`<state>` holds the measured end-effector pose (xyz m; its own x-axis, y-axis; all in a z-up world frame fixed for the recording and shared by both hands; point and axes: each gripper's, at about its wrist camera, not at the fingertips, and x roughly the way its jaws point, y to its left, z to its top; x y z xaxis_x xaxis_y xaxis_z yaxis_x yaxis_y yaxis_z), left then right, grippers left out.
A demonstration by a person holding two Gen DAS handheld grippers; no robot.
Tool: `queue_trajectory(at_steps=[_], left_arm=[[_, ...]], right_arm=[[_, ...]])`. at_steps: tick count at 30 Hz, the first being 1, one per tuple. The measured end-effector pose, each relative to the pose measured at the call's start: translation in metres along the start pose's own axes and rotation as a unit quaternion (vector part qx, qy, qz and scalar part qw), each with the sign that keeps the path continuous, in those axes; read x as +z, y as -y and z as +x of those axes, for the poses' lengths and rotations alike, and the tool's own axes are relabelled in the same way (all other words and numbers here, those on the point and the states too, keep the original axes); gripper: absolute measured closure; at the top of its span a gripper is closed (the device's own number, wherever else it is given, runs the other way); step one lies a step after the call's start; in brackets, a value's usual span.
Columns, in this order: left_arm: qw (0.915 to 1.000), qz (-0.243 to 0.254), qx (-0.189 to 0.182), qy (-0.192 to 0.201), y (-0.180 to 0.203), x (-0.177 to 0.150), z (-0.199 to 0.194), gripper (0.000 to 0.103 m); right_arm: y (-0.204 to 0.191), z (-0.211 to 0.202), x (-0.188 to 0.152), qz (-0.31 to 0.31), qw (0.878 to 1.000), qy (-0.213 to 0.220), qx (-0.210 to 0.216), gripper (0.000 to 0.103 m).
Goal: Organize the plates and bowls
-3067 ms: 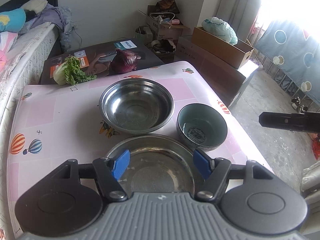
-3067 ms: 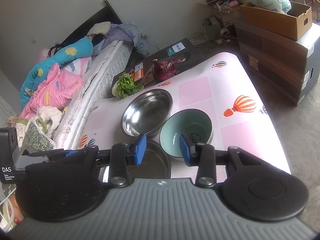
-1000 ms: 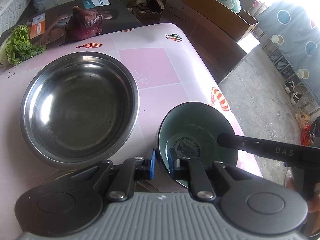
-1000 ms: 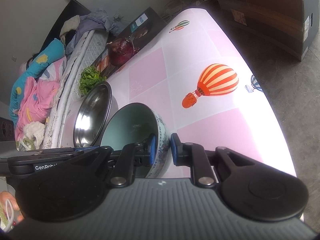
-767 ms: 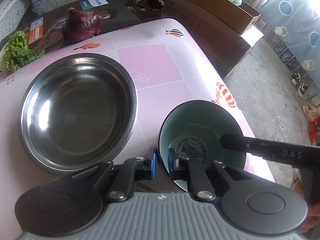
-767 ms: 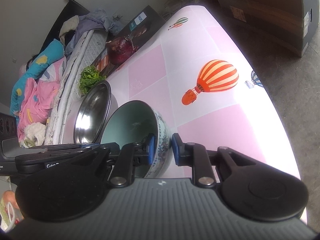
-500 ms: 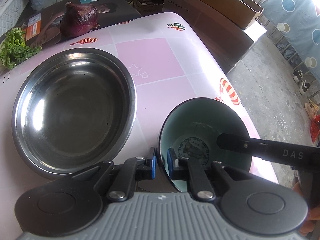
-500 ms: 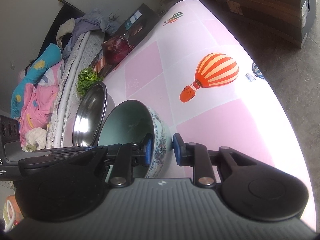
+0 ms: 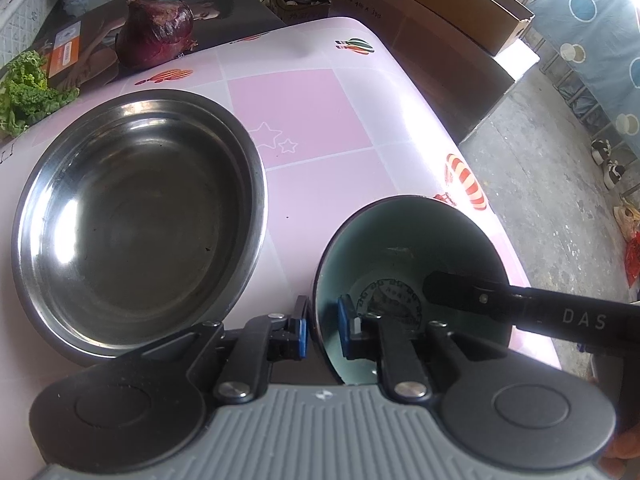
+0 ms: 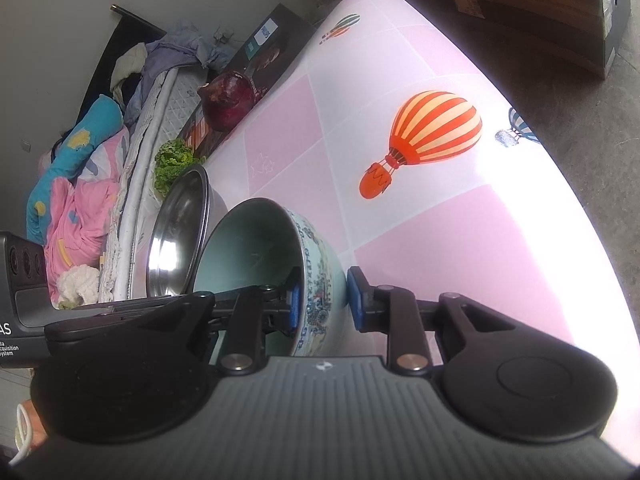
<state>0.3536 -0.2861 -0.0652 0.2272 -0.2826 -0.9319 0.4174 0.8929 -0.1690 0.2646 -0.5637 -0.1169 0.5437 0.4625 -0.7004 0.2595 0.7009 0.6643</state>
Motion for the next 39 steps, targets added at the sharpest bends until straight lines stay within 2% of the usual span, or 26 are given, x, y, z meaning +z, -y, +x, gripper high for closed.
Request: queue_trajectory(at_steps=[13, 39], left_arm=[[0.9999, 0.005, 0.003, 0.011, 0.003, -0.001, -0.008, 0.087], [0.999, 0.007, -0.015, 0.042, 0.008, -0.004, -0.045, 0.087]], right_arm=[[-0.001, -0.006, 0.002, 0.006, 1.0, 0.003, -0.001, 0.082], [-0.023, -0.037, 0.006, -0.003, 1.0, 0.022, -0.007, 0.082]])
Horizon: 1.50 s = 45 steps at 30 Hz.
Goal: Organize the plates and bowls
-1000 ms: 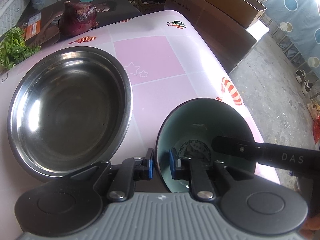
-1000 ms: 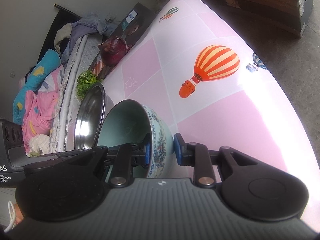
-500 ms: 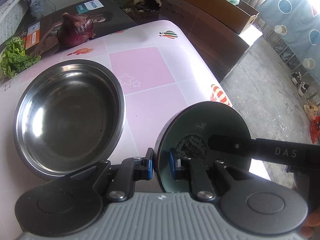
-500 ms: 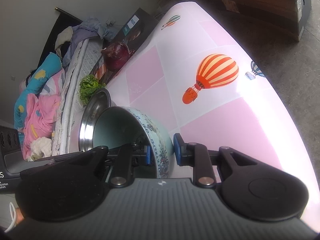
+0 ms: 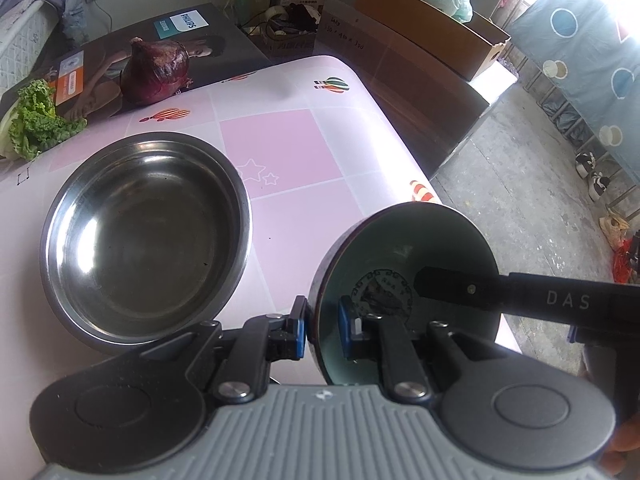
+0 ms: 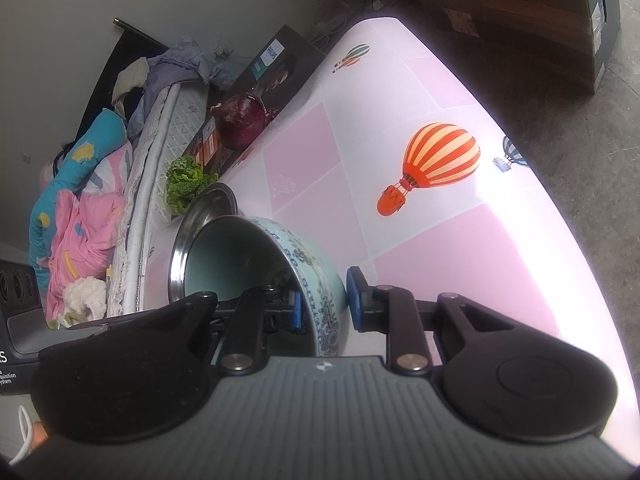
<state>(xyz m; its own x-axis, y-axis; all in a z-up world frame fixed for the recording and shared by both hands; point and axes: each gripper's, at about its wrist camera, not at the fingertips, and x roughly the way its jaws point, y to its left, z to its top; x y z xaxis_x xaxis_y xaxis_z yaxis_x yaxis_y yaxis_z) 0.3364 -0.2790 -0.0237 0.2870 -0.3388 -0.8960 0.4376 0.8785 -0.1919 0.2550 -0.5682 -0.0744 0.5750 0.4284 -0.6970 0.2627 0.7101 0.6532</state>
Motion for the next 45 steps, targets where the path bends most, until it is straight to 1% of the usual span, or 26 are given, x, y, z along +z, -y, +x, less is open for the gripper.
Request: queue_trajectory(at_steps=[6, 12, 18, 22, 27, 31, 34, 37, 39, 43, 45], left_arm=[[0.9998, -0.008, -0.004, 0.015, -0.009, 0.002, -0.017, 0.087], [0.9991, -0.025, -0.002, 0.033, -0.03, 0.004, -0.037, 0.087], [0.9974, -0.049, 0.004, 0.053, -0.063, 0.008, -0.057, 0.087], [0.9953, -0.073, 0.011, 0.063, -0.091, 0.015, -0.064, 0.087], [0.9926, -0.101, 0.025, 0.062, -0.128, 0.024, -0.056, 0.087], [0.9909, -0.122, 0.029, 0.048, -0.154, 0.026, -0.038, 0.087], [0.9904, -0.13, 0.03, 0.037, -0.169, 0.024, -0.026, 0.087], [0.99, -0.137, 0.024, 0.026, -0.179, 0.022, -0.016, 0.087], [0.9898, -0.14, 0.017, 0.022, -0.183, 0.021, -0.012, 0.087], [0.9895, -0.141, 0.014, 0.026, -0.187, 0.02, -0.012, 0.086], [0.9892, -0.143, 0.013, 0.032, -0.188, 0.02, -0.014, 0.083]], right_arm=[[-0.019, -0.006, 0.002, -0.014, 1.0, 0.003, 0.001, 0.082], [-0.049, -0.002, 0.005, -0.033, 0.999, 0.0, 0.007, 0.082], [-0.086, 0.017, 0.013, -0.054, 0.998, -0.009, 0.02, 0.082], [-0.109, 0.039, 0.02, -0.063, 0.997, -0.018, 0.032, 0.083], [-0.131, 0.083, 0.032, -0.065, 0.996, -0.042, 0.038, 0.083], [-0.138, 0.121, 0.036, -0.06, 0.995, -0.068, 0.034, 0.083], [-0.141, 0.141, 0.036, -0.067, 0.994, -0.081, 0.024, 0.083], [-0.145, 0.153, 0.035, -0.081, 0.993, -0.085, 0.01, 0.083], [-0.148, 0.158, 0.034, -0.093, 0.992, -0.083, -0.002, 0.081], [-0.151, 0.159, 0.037, -0.107, 0.992, -0.071, -0.016, 0.081], [-0.154, 0.155, 0.039, -0.114, 0.991, -0.06, -0.02, 0.081]])
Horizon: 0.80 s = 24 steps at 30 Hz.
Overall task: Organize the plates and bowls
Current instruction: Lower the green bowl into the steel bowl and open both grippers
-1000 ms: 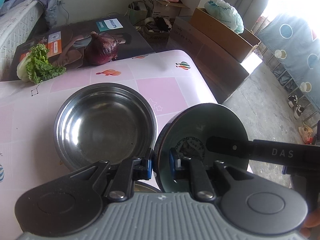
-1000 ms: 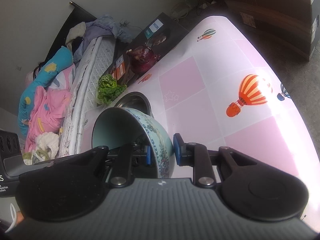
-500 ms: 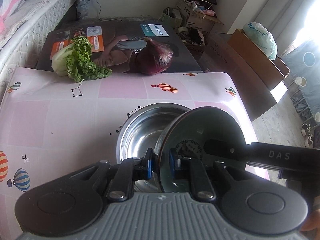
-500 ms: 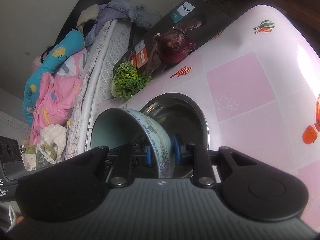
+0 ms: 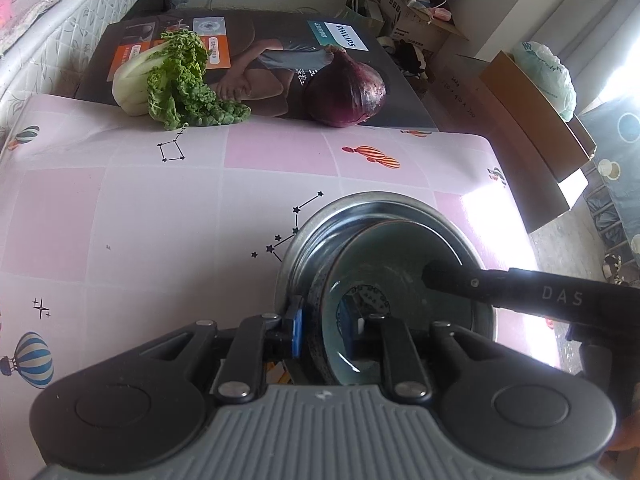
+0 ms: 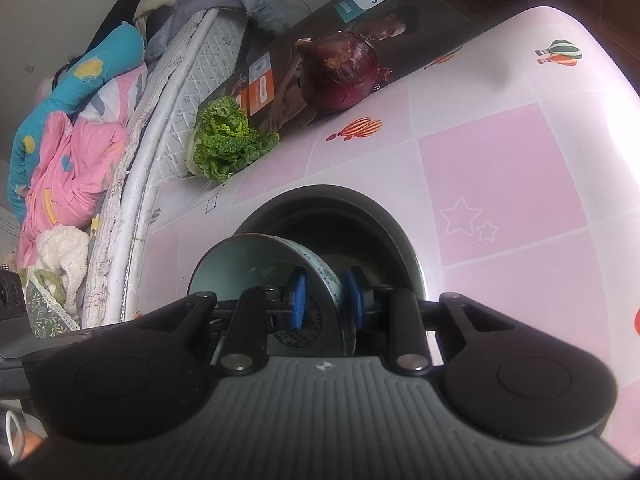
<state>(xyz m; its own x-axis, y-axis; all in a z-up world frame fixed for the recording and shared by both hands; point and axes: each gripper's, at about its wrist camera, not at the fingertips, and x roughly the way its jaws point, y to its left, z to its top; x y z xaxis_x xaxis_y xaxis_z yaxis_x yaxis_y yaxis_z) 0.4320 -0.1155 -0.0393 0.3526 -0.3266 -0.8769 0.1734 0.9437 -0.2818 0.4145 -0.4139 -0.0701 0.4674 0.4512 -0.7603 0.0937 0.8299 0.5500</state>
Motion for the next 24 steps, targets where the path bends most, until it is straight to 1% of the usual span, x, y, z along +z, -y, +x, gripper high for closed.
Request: queue_trajectory(at_steps=[5, 10, 14, 18, 20, 21, 24], left_arm=[[0.9997, -0.015, -0.016, 0.007, -0.005, 0.0, -0.006, 0.08], [0.9997, -0.017, -0.016, 0.013, -0.003, -0.002, -0.011, 0.078], [0.9996, -0.02, -0.005, 0.018, 0.002, -0.002, -0.009, 0.076], [0.9987, -0.039, -0.027, 0.015, 0.003, -0.001, -0.005, 0.076], [0.9983, -0.047, -0.027, 0.022, 0.005, -0.002, -0.005, 0.076], [0.998, -0.05, -0.026, 0.028, 0.005, -0.002, -0.006, 0.074], [0.9966, -0.054, -0.041, 0.046, 0.005, -0.005, -0.015, 0.067]], right_arm=[[-0.004, -0.02, 0.003, -0.008, 1.0, 0.03, 0.001, 0.081], [-0.002, -0.049, -0.003, -0.001, 0.999, 0.054, 0.009, 0.081], [0.002, -0.078, -0.019, 0.003, 0.997, 0.07, 0.019, 0.081], [0.01, -0.107, -0.042, 0.007, 0.996, 0.082, 0.022, 0.081], [0.013, -0.12, -0.053, 0.008, 0.996, 0.087, 0.021, 0.081], [0.016, -0.127, -0.059, 0.009, 0.996, 0.09, 0.02, 0.081], [0.021, -0.145, -0.077, 0.014, 0.995, 0.096, 0.024, 0.081]])
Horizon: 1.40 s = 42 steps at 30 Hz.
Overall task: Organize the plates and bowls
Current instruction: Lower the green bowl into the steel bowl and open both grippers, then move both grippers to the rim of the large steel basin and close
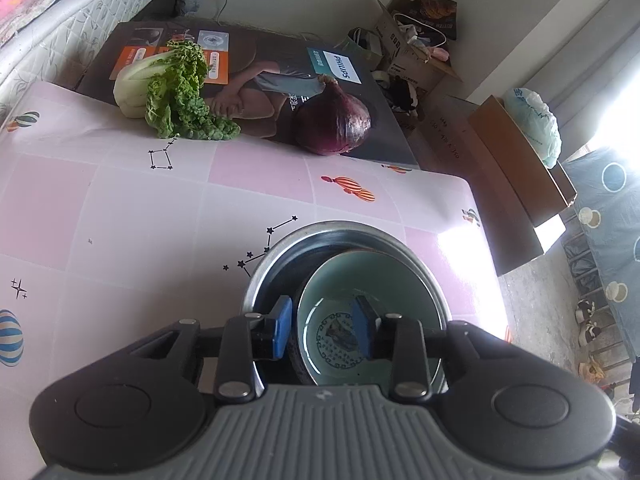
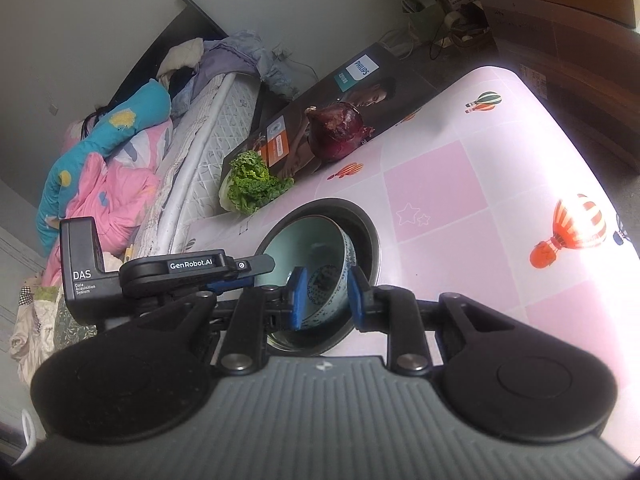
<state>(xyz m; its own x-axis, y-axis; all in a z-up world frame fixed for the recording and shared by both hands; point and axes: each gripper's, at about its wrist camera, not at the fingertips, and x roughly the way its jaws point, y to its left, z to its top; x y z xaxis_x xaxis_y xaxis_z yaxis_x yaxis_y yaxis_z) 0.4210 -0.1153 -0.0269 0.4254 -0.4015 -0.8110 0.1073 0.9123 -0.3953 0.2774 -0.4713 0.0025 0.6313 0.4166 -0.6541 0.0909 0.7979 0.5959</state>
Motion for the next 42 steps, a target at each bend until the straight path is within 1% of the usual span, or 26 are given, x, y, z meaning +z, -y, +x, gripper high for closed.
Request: queue_trajectory(at_steps=[1, 3, 5, 7, 9, 10, 11, 12, 13, 15, 18, 22, 25, 28, 31, 34, 37, 39, 42], left_arm=[[1.0, 0.001, -0.006, 0.005, 0.0, -0.001, -0.007, 0.065], [0.9998, 0.008, -0.009, 0.017, 0.0, -0.003, -0.022, 0.051], [0.9993, 0.018, -0.001, 0.032, 0.0, -0.007, -0.041, 0.047], [0.9988, 0.027, 0.004, 0.042, -0.002, -0.012, -0.062, 0.043], [0.998, 0.037, 0.01, 0.05, -0.004, -0.022, -0.085, 0.037], [0.9971, 0.048, 0.014, 0.057, -0.006, -0.03, -0.1, 0.035], [0.9962, 0.059, 0.02, 0.061, -0.007, -0.039, -0.114, 0.03], [0.9952, 0.07, 0.025, 0.065, -0.009, -0.049, -0.129, 0.024], [0.994, 0.08, 0.03, 0.069, -0.011, -0.06, -0.143, 0.022], [0.9916, 0.097, 0.039, 0.076, -0.017, -0.083, -0.169, 0.013], [0.9906, 0.098, 0.04, 0.086, -0.035, -0.122, -0.204, 0.006], [0.9934, 0.064, 0.036, 0.089, -0.069, -0.171, -0.232, 0.005], [0.9924, 0.046, 0.054, 0.101, -0.092, -0.207, -0.245, 0.004], [0.9903, 0.019, 0.071, 0.117, -0.116, -0.242, -0.25, 0.004], [0.9903, 0.002, 0.079, 0.114, -0.133, -0.269, -0.244, 0.004], [0.9885, 0.006, 0.102, 0.112, -0.142, -0.29, -0.233, 0.004], [0.9872, 0.025, 0.12, 0.102, -0.141, -0.302, -0.218, 0.006], [0.9869, 0.036, 0.125, 0.096, -0.14, -0.306, -0.211, 0.011], [0.9844, 0.054, 0.136, 0.097, -0.14, -0.313, -0.202, 0.013]], right_arm=[[0.001, -0.008, -0.005, 0.001, 1.0, 0.003, 0.002, 0.081], [0.0, -0.026, -0.016, -0.004, 1.0, 0.013, 0.006, 0.08], [-0.003, -0.047, -0.03, -0.014, 1.0, 0.024, 0.012, 0.079], [-0.008, -0.07, -0.046, -0.019, 0.999, 0.037, 0.024, 0.076], [-0.014, -0.09, -0.062, -0.028, 0.998, 0.051, 0.034, 0.068], [-0.018, -0.102, -0.074, -0.031, 0.997, 0.06, 0.04, 0.066], [-0.02, -0.112, -0.085, -0.033, 0.996, 0.068, 0.042, 0.058], [-0.022, -0.121, -0.096, -0.034, 0.996, 0.075, 0.045, 0.054], [-0.025, -0.129, -0.108, -0.035, 0.995, 0.08, 0.046, 0.054], [-0.029, -0.141, -0.129, -0.032, 0.994, 0.09, 0.048, 0.051], [-0.036, -0.152, -0.163, -0.025, 0.993, 0.099, 0.052, 0.047], [-0.045, -0.151, -0.201, -0.009, 0.994, 0.092, 0.064, 0.046], [-0.056, -0.148, -0.23, -0.01, 0.994, 0.084, 0.067, 0.046], [-0.065, -0.141, -0.255, -0.02, 0.995, 0.071, 0.064, 0.046], [-0.072, -0.129, -0.277, -0.032, 0.997, 0.055, 0.049, 0.046], [-0.077, -0.111, -0.298, -0.038, 0.998, 0.037, 0.036, 0.046], [-0.077, -0.093, -0.31, -0.039, 0.999, 0.025, 0.02, 0.046], [-0.074, -0.081, -0.314, -0.033, 0.999, 0.013, 0.015, 0.046], [-0.074, -0.067, -0.316, -0.028, 0.999, -0.001, 0.016, 0.046]])
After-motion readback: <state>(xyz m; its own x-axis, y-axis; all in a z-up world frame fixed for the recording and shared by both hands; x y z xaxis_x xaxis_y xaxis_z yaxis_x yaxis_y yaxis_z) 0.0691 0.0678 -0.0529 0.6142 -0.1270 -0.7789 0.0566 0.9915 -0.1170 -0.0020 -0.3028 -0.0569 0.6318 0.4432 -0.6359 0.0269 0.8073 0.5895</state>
